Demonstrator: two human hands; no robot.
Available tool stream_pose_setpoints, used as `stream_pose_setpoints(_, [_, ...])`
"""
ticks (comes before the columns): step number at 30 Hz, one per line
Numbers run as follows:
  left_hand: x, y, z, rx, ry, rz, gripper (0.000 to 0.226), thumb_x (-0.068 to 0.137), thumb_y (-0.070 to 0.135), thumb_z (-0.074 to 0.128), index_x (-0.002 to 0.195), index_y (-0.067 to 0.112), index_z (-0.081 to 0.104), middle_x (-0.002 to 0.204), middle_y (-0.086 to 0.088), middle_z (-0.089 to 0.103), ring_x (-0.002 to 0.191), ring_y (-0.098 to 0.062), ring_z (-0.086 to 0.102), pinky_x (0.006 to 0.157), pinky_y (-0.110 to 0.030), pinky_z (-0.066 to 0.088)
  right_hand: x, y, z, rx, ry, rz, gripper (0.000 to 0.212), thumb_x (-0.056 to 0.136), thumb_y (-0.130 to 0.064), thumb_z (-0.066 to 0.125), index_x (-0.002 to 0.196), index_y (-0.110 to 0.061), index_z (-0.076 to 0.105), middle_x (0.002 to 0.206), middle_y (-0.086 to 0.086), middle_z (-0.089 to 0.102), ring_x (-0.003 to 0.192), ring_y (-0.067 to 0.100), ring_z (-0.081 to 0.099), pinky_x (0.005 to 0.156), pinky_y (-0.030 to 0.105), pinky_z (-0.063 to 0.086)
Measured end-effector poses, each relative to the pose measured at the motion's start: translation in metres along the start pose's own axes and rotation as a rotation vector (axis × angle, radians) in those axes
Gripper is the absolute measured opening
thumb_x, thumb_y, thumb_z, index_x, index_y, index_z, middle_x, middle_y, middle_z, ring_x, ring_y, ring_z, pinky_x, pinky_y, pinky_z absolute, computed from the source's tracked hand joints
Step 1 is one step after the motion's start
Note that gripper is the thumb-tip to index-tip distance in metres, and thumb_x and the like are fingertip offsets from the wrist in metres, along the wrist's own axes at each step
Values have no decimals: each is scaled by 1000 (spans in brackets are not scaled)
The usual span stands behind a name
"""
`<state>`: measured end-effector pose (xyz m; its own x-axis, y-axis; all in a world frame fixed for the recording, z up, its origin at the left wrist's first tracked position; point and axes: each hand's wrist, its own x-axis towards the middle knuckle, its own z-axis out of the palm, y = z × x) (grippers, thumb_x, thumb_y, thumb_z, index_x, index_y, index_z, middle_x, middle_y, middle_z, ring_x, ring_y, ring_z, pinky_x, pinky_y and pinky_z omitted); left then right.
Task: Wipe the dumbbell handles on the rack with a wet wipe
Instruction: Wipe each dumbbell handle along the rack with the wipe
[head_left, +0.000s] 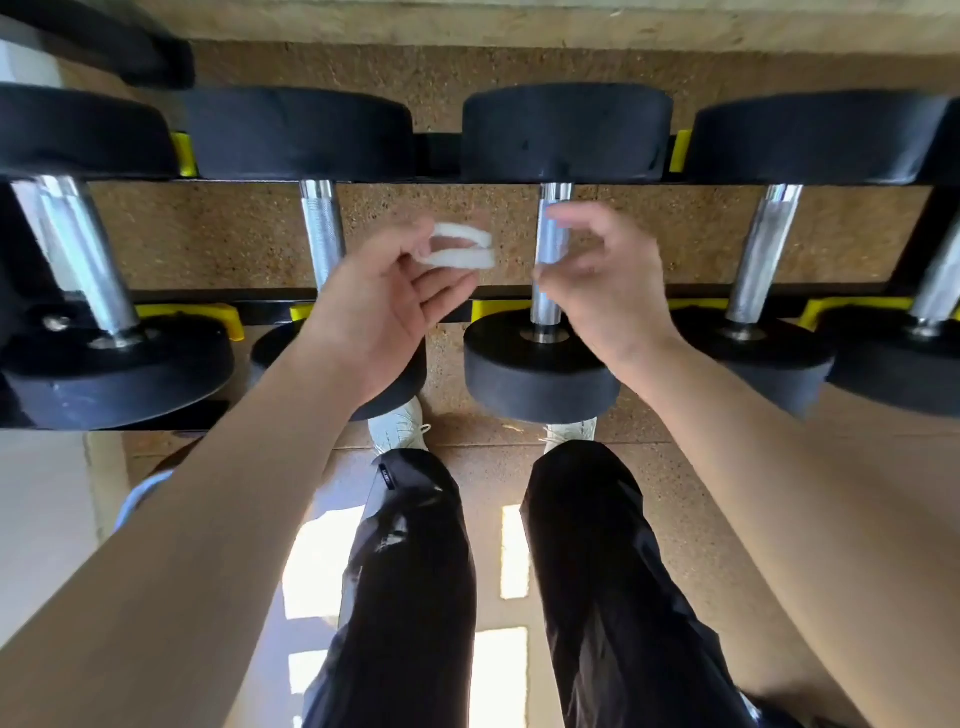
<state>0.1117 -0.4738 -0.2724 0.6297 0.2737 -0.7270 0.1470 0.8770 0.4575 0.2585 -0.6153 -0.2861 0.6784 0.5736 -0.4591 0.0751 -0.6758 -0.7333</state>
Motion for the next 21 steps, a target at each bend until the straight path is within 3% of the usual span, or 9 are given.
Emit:
stream_pose_setpoints(2, [-10,2,-5,-19,-6,-14,23,96,21,55,76,16,45,114,-16,69,120,-35,64,105,-42,51,-12,-11,13,-35,-213,-93,70,81,-17,80,141,-31,49,133,-9,49,92,5,65,82,15,53])
stream_pose_setpoints(3, [-16,4,-7,-28,-3,-18,24,98,22,54,76,16,45,112,-17,68,116,-35,64,102,-41,53,-15,-16,21,-60,-269,-120,68,81,-19,80,141,-30,49,131,-7,51,92,7,64,82,17,53])
stream_pose_setpoints(6, [-31,10,-14,-66,88,-21,27,99,32,56,77,16,51,104,-15,70,106,-30,68,93,-38,56,-18,-30,37,-69,-321,-121,27,87,-16,73,114,-16,69,105,1,70,88,16,67,84,42,56])
stream_pose_setpoints(8, [-38,10,-23,43,293,23,26,96,35,62,81,15,58,93,-9,74,94,-25,73,88,-37,58,-18,-40,42,94,-345,-6,21,89,-7,69,109,-12,70,97,6,75,86,23,71,80,43,59])
stream_pose_setpoints(11, [-44,4,-42,341,476,173,25,92,18,73,72,17,58,86,-10,75,85,-25,73,89,-42,58,-23,-58,53,585,-393,259,22,89,6,63,110,-1,61,98,19,72,78,28,68,70,31,57])
stream_pose_setpoints(14, [-49,-2,-55,444,416,262,16,90,8,74,87,16,60,94,-12,73,86,-21,69,91,-43,55,-26,-68,71,878,-414,457,11,93,5,57,96,-6,58,86,16,69,68,19,64,63,23,52])
stream_pose_setpoints(17, [-55,-2,-61,328,317,232,6,96,6,65,97,12,61,91,-5,70,89,-18,65,97,-43,54,-26,-75,92,987,-432,523,5,96,-1,57,94,-3,61,82,11,68,68,14,62,62,18,51])
stream_pose_setpoints(21, [-61,3,-69,148,305,179,5,96,7,65,98,5,61,88,-13,71,88,-22,70,90,-40,60,-23,-81,118,928,-408,541,31,96,-4,59,123,11,57,88,11,66,67,9,60,57,14,49])
